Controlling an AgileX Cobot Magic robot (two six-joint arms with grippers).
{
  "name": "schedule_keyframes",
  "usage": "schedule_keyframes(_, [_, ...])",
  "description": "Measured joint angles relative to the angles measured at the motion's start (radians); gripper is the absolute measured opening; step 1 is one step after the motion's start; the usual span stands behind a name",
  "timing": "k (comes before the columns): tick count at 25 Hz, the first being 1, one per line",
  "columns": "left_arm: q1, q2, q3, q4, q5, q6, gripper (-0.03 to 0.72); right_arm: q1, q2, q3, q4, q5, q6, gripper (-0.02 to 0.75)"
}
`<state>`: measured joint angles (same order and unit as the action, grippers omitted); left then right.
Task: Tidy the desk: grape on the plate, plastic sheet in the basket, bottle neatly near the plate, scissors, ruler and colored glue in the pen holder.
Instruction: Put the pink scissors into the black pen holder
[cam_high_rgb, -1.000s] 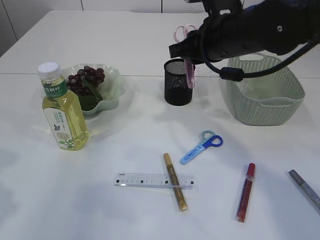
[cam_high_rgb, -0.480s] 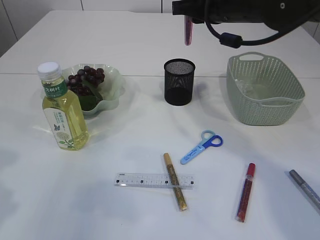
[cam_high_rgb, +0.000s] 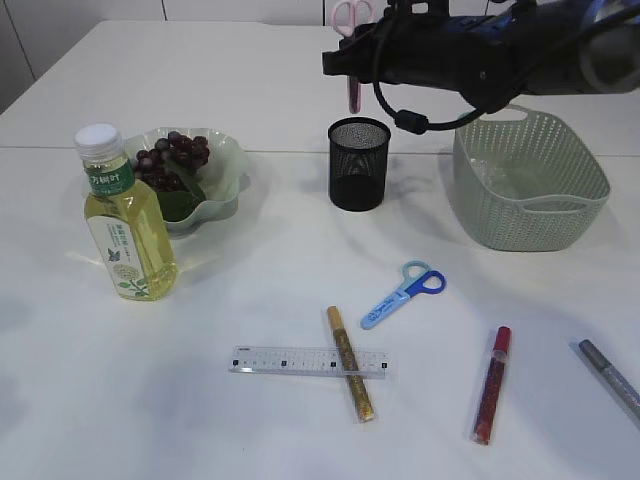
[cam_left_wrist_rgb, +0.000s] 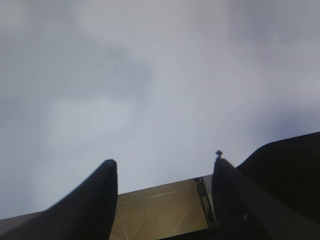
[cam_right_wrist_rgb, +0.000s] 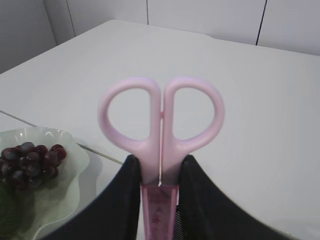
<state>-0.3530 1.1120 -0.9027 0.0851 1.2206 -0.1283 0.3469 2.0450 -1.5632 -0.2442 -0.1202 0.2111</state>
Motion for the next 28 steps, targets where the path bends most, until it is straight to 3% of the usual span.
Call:
schedule_keyframes(12, [0.000,0.000,0.000,0.031,-0.003,0.000,0.435,-0.030,0.133,-0.113,-0.002,-0.014,-0.019,0.190])
schedule_keyframes(28, [0.000,0.000,0.000,0.033,-0.016,0.000,0.435,-0.041,0.191,-0.122,-0.002,-0.032,-0.025,0.197])
